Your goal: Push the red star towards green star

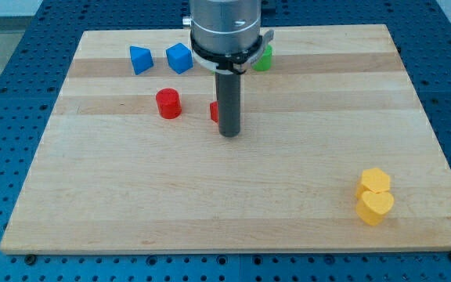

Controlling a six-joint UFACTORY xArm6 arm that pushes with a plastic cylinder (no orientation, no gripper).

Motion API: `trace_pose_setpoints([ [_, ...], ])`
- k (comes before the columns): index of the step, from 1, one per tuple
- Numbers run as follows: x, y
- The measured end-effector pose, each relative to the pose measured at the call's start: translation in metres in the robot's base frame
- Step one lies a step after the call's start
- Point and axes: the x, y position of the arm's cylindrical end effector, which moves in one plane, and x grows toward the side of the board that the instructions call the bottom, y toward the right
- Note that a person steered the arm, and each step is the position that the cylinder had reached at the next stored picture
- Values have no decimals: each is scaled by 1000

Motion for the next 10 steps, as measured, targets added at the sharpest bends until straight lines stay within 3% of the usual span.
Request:
trace_pose_setpoints([
  [7, -10, -43],
  [10, -7, -34],
])
